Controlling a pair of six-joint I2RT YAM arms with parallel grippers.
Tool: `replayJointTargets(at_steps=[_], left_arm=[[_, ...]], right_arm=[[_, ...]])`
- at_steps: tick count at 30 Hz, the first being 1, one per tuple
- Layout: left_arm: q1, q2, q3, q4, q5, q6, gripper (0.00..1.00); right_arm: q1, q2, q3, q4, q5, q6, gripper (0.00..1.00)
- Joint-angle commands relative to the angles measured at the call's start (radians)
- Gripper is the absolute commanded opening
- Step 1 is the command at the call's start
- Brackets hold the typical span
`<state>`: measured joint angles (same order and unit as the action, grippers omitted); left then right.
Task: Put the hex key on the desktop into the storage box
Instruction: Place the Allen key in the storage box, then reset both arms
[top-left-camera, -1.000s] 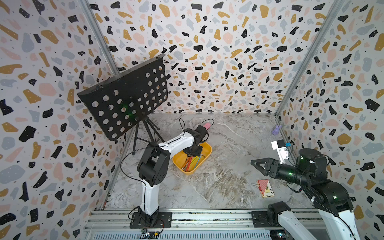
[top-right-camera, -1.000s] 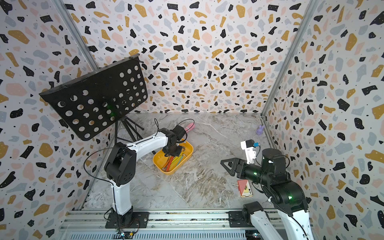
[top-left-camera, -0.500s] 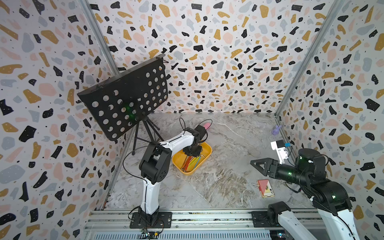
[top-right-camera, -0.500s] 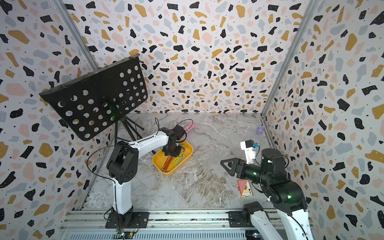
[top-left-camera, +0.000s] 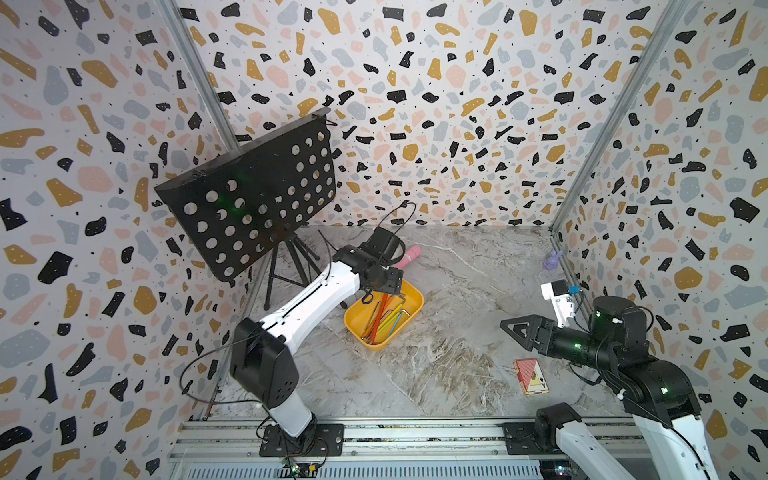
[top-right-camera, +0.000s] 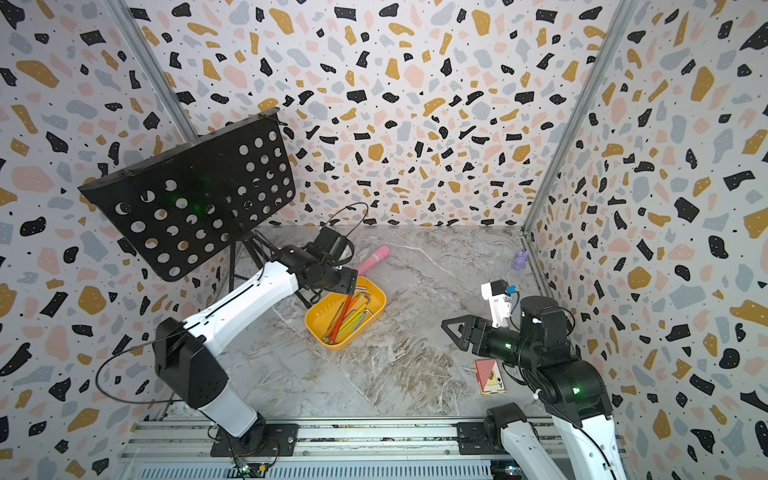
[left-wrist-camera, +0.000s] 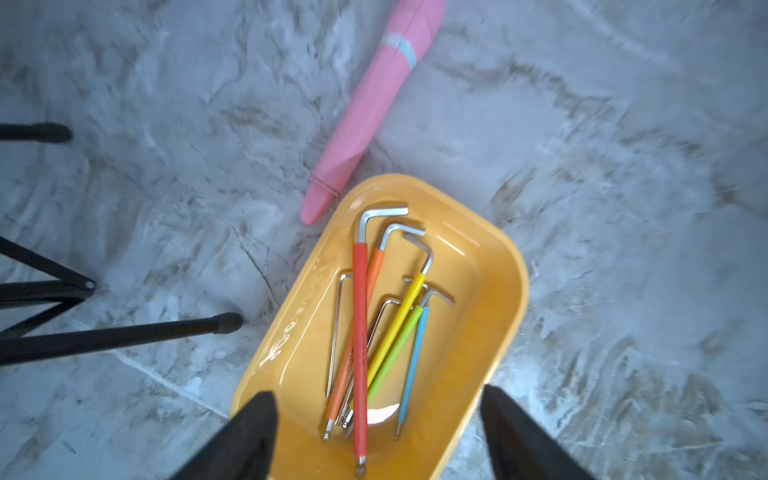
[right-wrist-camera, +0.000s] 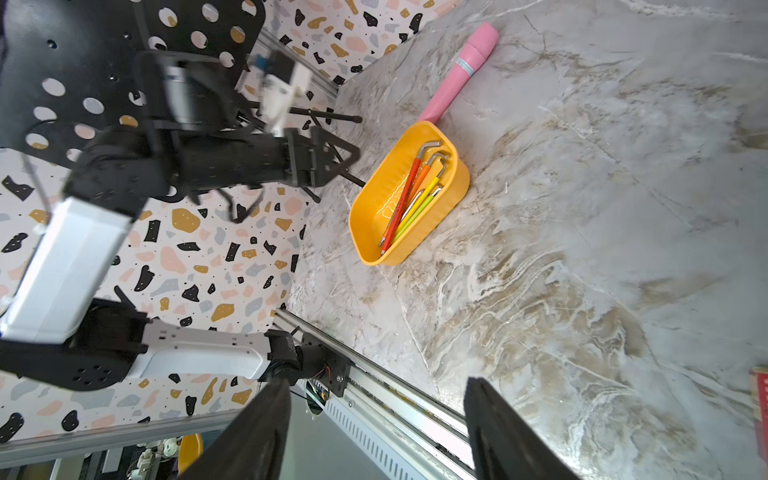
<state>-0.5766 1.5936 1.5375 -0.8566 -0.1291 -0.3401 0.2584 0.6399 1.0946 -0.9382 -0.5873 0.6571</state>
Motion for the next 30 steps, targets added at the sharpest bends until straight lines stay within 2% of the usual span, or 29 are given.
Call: replayJointTargets(at_steps=[1, 4, 5, 8, 11, 16, 18, 19, 21, 24, 26, 30], left_arm=[[0.004, -0.100, -0.050, 0.013, -0.012, -0.006, 1.00], [0.004, -0.209, -0.123, 0.025, -0.053, -0.018, 1.00], [0.004, -0.255, -0.157, 0.032, -0.076, -0.028, 1.00], [0.004, -0.391, -0.269, 0.084, -0.160, -0.049, 1.00], [0.004, -0.490, -0.334, 0.090, -0.296, -0.072, 1.00], [0.004, -0.555, -0.431, 0.081, -0.545, -0.169, 1.00], [0.004, -0.569, -0.484, 0.134, -0.589, -0.126, 1.00], [0.005, -0.579, -0.513, 0.170, -0.613, -0.098, 1.00], [0.016, -0.599, -0.577, 0.260, -0.636, -0.023, 1.00], [0.059, -0.627, -0.706, 0.474, -0.581, 0.132, 1.00], [0.102, -0.628, -0.782, 0.589, -0.562, 0.164, 1.00], [0.139, -0.572, -0.891, 0.827, -0.530, 0.334, 1.00]], right_arm=[[0.004, 0.007, 0.000, -0.040, 0.080, -0.023, 0.76], [0.004, 0.012, 0.000, -0.065, 0.151, -0.019, 0.85], [0.004, 0.019, 0.006, -0.080, 0.184, -0.023, 0.99], [0.004, 0.045, 0.025, -0.122, 0.307, -0.033, 1.00], [0.004, 0.075, 0.043, -0.133, 0.476, -0.053, 1.00], [0.004, 0.094, 0.042, -0.064, 0.760, -0.089, 1.00], [0.003, 0.104, 0.019, -0.009, 0.872, -0.106, 1.00], [0.004, 0.103, -0.002, 0.042, 0.904, -0.127, 1.00], [0.004, 0.079, -0.106, 0.259, 0.918, -0.202, 1.00], [0.004, 0.046, -0.306, 0.596, 1.029, -0.256, 1.00], [0.004, 0.087, -0.406, 0.765, 1.103, -0.316, 1.00], [0.004, 0.249, -0.470, 0.934, 1.163, -0.461, 1.00]])
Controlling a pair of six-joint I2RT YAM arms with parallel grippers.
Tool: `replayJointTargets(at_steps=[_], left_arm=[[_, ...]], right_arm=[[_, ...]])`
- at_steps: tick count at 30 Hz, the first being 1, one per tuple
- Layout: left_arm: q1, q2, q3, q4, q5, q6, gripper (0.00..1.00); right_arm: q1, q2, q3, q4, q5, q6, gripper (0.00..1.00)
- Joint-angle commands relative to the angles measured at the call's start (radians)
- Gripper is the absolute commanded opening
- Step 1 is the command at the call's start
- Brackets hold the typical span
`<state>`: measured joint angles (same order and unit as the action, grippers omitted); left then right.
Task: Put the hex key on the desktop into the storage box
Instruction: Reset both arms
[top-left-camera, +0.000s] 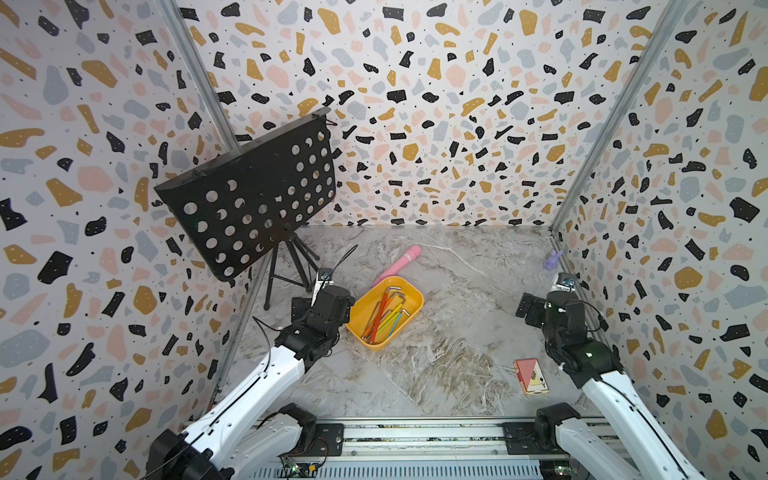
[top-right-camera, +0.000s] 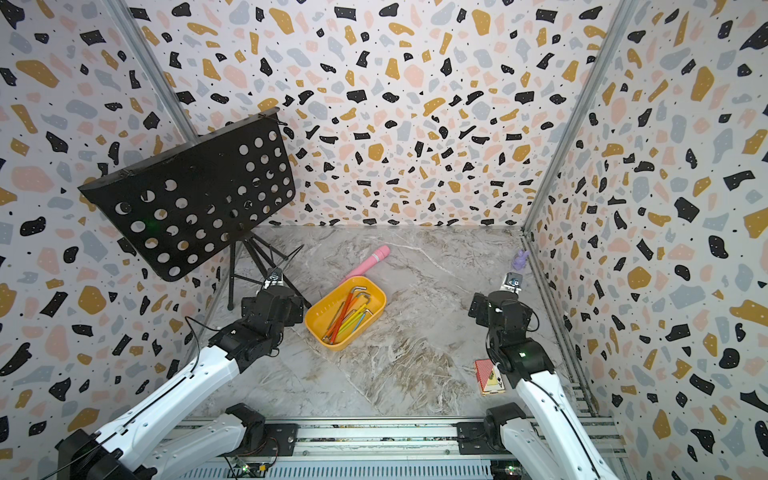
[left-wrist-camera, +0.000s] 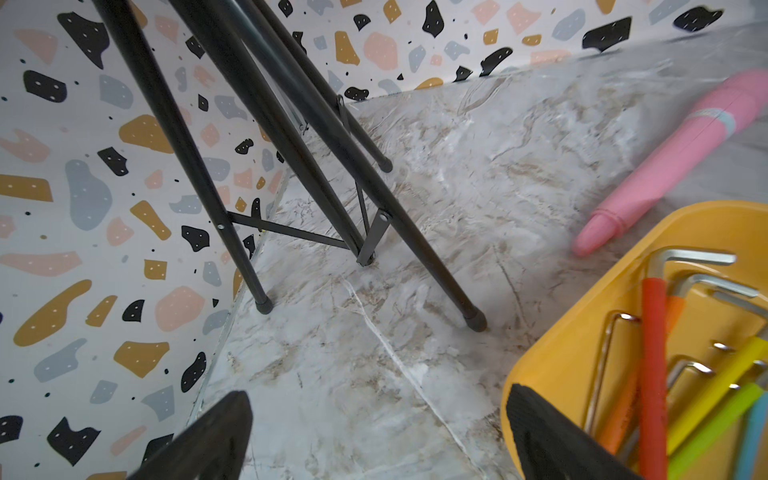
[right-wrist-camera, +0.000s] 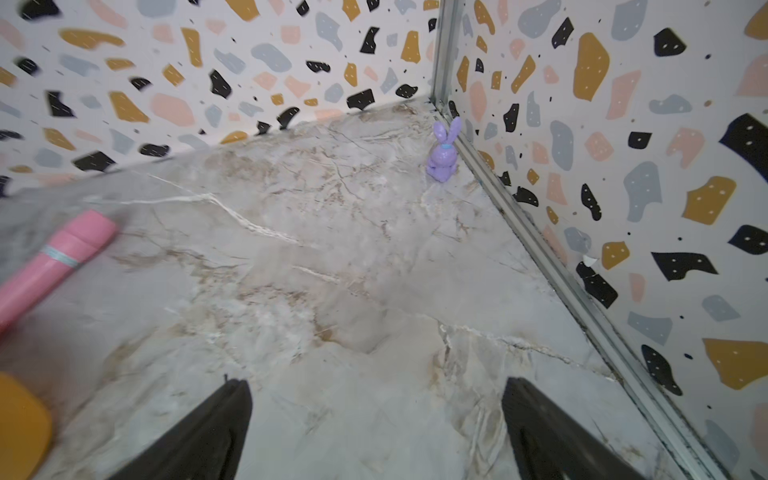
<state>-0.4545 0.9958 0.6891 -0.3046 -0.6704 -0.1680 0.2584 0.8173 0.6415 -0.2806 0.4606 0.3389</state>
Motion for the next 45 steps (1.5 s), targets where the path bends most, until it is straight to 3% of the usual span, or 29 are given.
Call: replayJointTargets(at_steps=[1, 4, 8, 14, 17, 18, 20, 23, 26, 27, 29, 31, 34, 45], left_arm=[[0.024, 0.050, -0.057, 0.309, 0.019, 0.196, 1.00], [0.051, 0.125, -0.100, 0.391, 0.013, 0.209, 1.00], [0.079, 0.178, -0.228, 0.645, -0.040, 0.199, 1.00], [0.124, 0.255, -0.341, 0.928, 0.046, 0.215, 1.00], [0.144, 0.290, -0.405, 1.107, 0.031, 0.226, 1.00], [0.157, 0.328, -0.435, 1.193, 0.033, 0.216, 1.00], [0.169, 0.395, -0.470, 1.347, 0.097, 0.251, 1.00], [0.188, 0.348, -0.472, 1.262, 0.141, 0.216, 1.00], [0.236, 0.455, -0.462, 1.367, 0.187, 0.201, 1.00], [0.246, 0.469, -0.428, 1.334, 0.183, 0.200, 1.00], [0.292, 0.405, -0.369, 1.095, 0.252, 0.131, 1.00], [0.329, 0.422, -0.392, 1.169, 0.286, 0.118, 1.00], [0.329, 0.406, -0.385, 1.127, 0.289, 0.113, 1.00], [0.329, 0.406, -0.388, 1.141, 0.296, 0.119, 1.00]], right_arm=[[0.004, 0.111, -0.041, 0.340, 0.120, -0.187, 1.00], [0.004, 0.209, -0.141, 0.542, 0.138, -0.257, 1.00], [0.004, 0.340, -0.226, 0.758, 0.127, -0.326, 1.00], [-0.001, 0.559, -0.348, 1.194, 0.096, -0.468, 1.00], [-0.020, 0.673, -0.368, 1.358, 0.061, -0.486, 1.00], [-0.022, 0.680, -0.377, 1.398, 0.064, -0.489, 1.00], [-0.044, 0.628, -0.366, 1.276, 0.009, -0.447, 1.00], [-0.103, 0.674, -0.438, 1.430, -0.074, -0.401, 1.00], [-0.096, 0.776, -0.484, 1.662, -0.099, -0.445, 1.00], [-0.094, 0.757, -0.480, 1.625, -0.099, -0.441, 1.00], [-0.094, 0.717, -0.442, 1.494, -0.080, -0.422, 1.00], [-0.102, 0.726, -0.380, 1.402, -0.062, -0.411, 1.00], [-0.138, 0.707, -0.317, 1.237, -0.090, -0.364, 1.00], [-0.154, 0.704, -0.316, 1.235, -0.110, -0.353, 1.00]])
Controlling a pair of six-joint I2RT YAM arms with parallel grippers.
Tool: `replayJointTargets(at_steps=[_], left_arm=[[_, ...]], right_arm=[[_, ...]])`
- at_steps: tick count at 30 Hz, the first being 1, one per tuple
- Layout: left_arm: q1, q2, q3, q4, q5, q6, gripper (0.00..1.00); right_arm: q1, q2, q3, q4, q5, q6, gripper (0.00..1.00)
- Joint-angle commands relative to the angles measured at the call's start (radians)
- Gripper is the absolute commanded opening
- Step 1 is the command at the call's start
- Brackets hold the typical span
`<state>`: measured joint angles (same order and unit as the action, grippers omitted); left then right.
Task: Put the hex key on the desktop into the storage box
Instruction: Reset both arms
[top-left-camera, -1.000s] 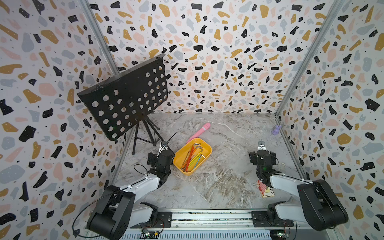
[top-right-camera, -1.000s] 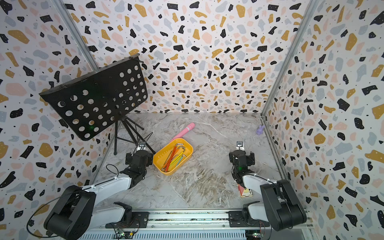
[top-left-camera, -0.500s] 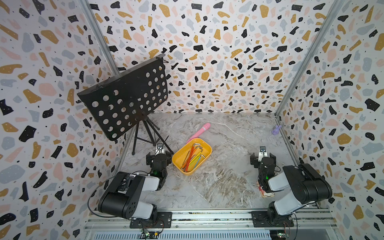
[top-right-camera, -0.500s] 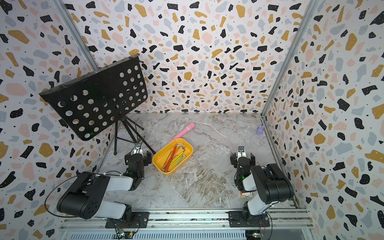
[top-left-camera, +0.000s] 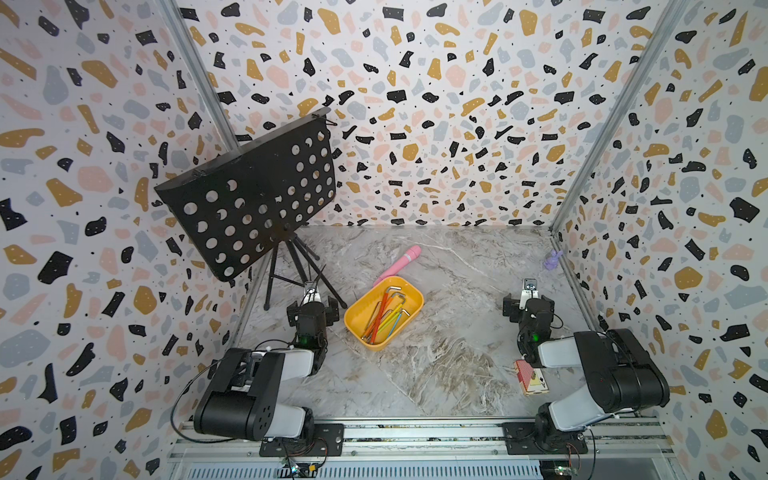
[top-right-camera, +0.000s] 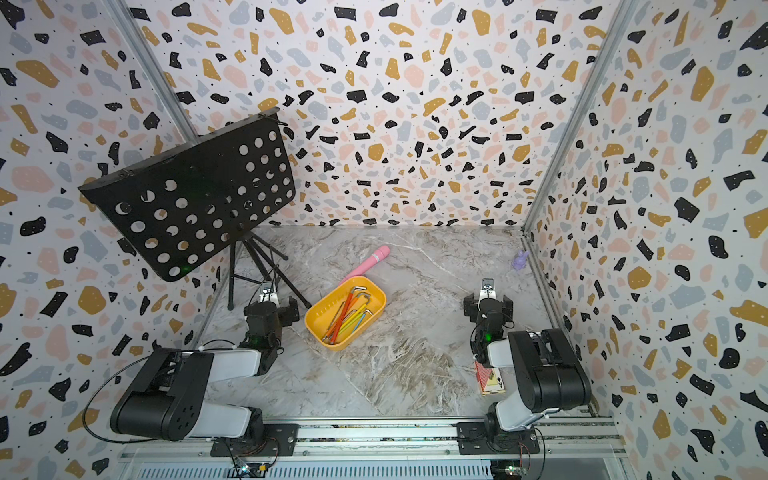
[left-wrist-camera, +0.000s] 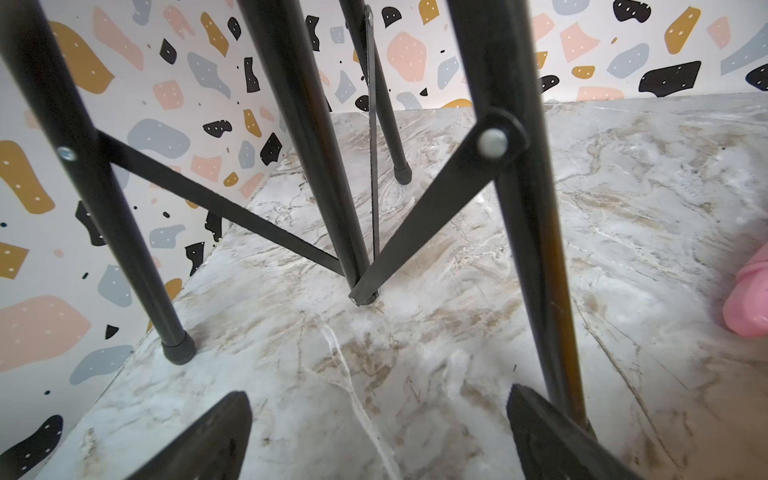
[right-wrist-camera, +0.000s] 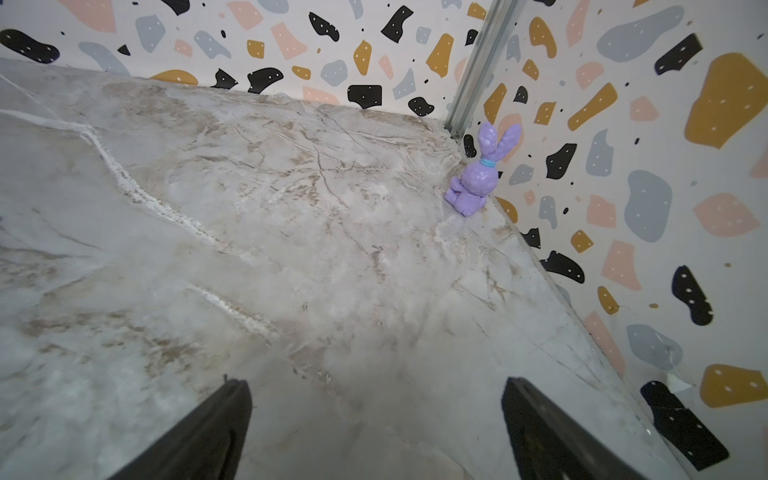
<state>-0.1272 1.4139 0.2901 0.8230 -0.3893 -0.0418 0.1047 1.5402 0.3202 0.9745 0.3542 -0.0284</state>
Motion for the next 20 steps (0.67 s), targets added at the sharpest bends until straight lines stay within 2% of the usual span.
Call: replayJointTargets(at_steps=[1, 20], left_arm=[[0.002, -0.013, 0.011, 0.013, 0.015, -0.007, 1.00], [0.000, -0.011, 0.010, 0.014, 0.014, -0.006, 1.00]], right_arm=[[0.000, -0.019, 0.005, -0.020, -0.006, 0.013, 1.00], [-0.001, -0.018, 0.005, -0.020, -0.006, 0.014, 1.00]])
